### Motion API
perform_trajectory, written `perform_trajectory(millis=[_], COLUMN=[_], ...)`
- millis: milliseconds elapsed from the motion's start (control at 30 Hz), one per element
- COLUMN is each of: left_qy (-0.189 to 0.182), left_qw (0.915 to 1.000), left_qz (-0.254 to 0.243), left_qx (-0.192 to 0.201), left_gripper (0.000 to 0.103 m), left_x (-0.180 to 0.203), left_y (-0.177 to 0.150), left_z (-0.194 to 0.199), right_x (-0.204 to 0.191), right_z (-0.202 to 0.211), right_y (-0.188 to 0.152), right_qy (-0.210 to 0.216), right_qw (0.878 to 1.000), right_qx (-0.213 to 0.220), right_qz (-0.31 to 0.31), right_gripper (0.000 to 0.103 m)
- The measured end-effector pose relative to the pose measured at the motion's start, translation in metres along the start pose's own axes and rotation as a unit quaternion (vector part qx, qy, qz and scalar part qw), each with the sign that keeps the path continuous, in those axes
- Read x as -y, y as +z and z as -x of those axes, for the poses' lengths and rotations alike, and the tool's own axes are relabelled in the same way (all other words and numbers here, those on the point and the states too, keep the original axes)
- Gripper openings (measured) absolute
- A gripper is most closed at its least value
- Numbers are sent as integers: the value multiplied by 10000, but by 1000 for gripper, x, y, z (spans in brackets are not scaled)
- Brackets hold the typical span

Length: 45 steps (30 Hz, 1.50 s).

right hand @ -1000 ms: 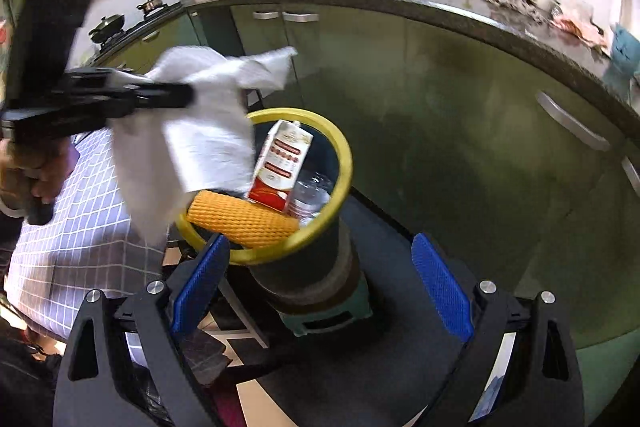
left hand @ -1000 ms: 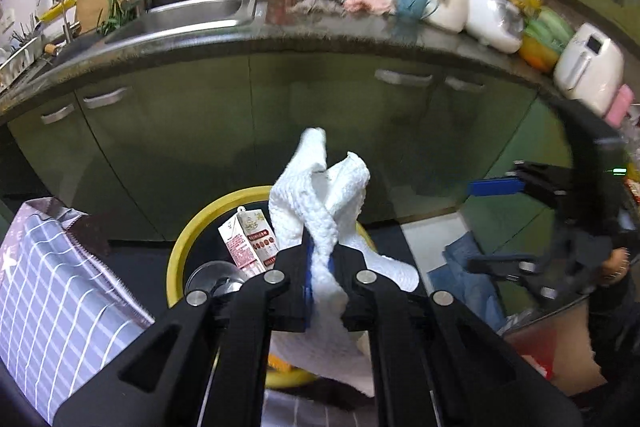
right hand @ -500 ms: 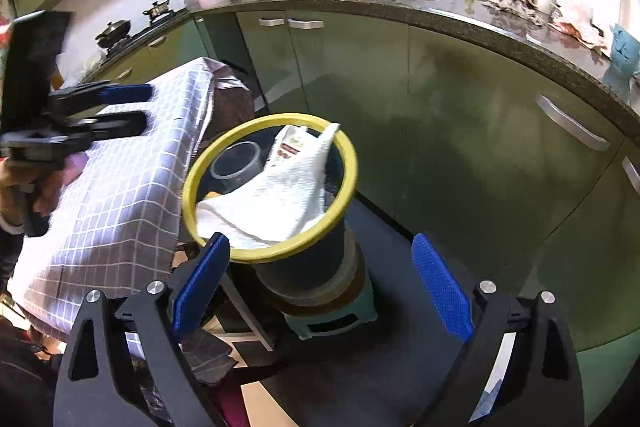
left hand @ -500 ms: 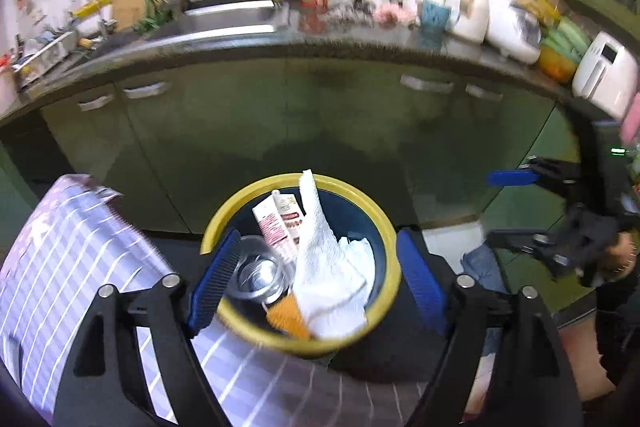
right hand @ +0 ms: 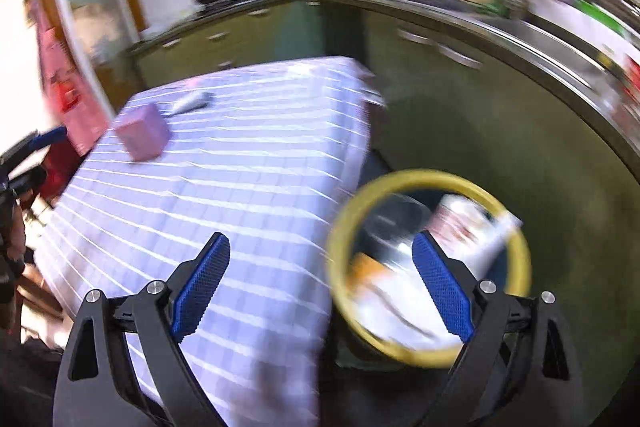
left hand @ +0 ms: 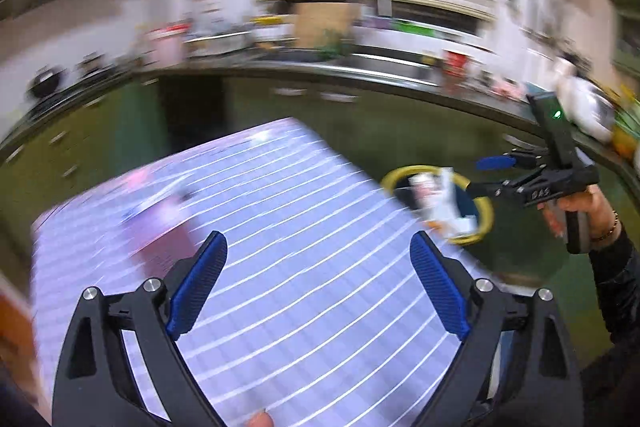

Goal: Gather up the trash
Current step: 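Grasp the pink-purple box with the right gripper, then carry the pink-purple box over the bin and open the right gripper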

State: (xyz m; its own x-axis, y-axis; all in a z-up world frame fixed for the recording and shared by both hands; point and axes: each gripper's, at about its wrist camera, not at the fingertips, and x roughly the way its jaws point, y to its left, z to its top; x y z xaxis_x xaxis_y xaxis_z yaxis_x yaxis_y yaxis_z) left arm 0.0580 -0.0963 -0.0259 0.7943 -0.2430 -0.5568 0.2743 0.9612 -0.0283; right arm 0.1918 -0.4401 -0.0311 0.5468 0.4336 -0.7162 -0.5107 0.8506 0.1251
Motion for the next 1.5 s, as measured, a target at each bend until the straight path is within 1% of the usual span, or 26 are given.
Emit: perform_trajectory(millis=[67, 100, 167, 200, 267, 333, 400, 433, 467, 500, 567, 667, 733, 833, 1000, 1033, 1067, 1100, 1133, 1300, 1433, 1500], left_qy=[259, 423, 624, 740, 859, 949, 1026, 1056, 1111, 1157, 1198, 1148, 1103, 1060, 949, 915, 890, 878, 866, 834, 827, 794], left_qw=[9993, 9980, 9954, 9933, 9903, 9878, 9861, 9855, 9846, 9838, 9827, 9809, 9805, 9811, 9828, 9833, 9838, 9842, 9847, 9848, 9852, 9860], left_qz=[273, 468, 722, 885, 1086, 1224, 1295, 1308, 1326, 1339, 1377, 1529, 1581, 1561, 1521, 1511, 1492, 1477, 1450, 1463, 1436, 1399], left_qx=[2, 31, 61, 75, 122, 155, 199, 216, 242, 270, 319, 371, 389, 423, 439, 435, 430, 424, 420, 435, 440, 432], left_gripper=[89, 90, 91, 91, 91, 91, 91, 91, 91, 91, 91, 91, 91, 91, 91, 91, 91, 91, 91, 91, 91, 91], left_x=[-24, -40, -62, -76, -95, -110, -123, -127, -132, -136, -140, -152, -158, -161, -163, -162, -162, -163, -162, -160, -157, -155], left_y=[-14, -24, -36, -44, -55, -64, -71, -73, -76, -79, -83, -91, -96, -100, -103, -104, -104, -105, -105, -106, -104, -102], left_z=[18, 29, 44, 53, 65, 76, 87, 90, 93, 96, 101, 108, 112, 117, 117, 117, 117, 117, 117, 117, 116, 114], right_x=[-37, -54, -94, -108, -155, -195, -224, -239, -244, -252, -261, -278, -285, -293, -293, -292, -290, -288, -286, -273, -263, -249], right_z=[-21, -30, -52, -58, -79, -97, -115, -128, -138, -150, -165, -192, -213, -229, -236, -238, -236, -235, -234, -220, -191, -167], right_y=[22, 31, 52, 58, 73, 84, 95, 103, 109, 117, 123, 129, 130, 128, 118, 118, 117, 117, 118, 120, 118, 116], right_qy=[297, 404, 682, 792, 1233, 1283, 1325, 1255, 1193, 1227, 1309, 897, 696, 528, 144, 82, 58, 2, 21, 247, 348, 345], right_qw=[9992, 9984, 9955, 9942, 9859, 9783, 9710, 9694, 9705, 9726, 9757, 9852, 9899, 9925, 9953, 9956, 9959, 9965, 9971, 9978, 9977, 9980], right_qx=[25, 45, 115, 134, 209, 206, 150, 79, -2, -130, -213, -269, -423, -476, -422, -401, -380, -339, -295, -276, -121, 26], right_qz=[269, 389, 644, 710, 1110, 1615, 1983, 2110, 2095, 1973, 1746, 1437, 1164, 993, 863, 841, 816, 761, 694, 543, 565, 526], right_gripper=[92, 92, 95, 96, 96, 96, 96, 96, 97, 97, 98, 98, 98, 98, 98, 96, 85, 79, 78, 76, 76, 76])
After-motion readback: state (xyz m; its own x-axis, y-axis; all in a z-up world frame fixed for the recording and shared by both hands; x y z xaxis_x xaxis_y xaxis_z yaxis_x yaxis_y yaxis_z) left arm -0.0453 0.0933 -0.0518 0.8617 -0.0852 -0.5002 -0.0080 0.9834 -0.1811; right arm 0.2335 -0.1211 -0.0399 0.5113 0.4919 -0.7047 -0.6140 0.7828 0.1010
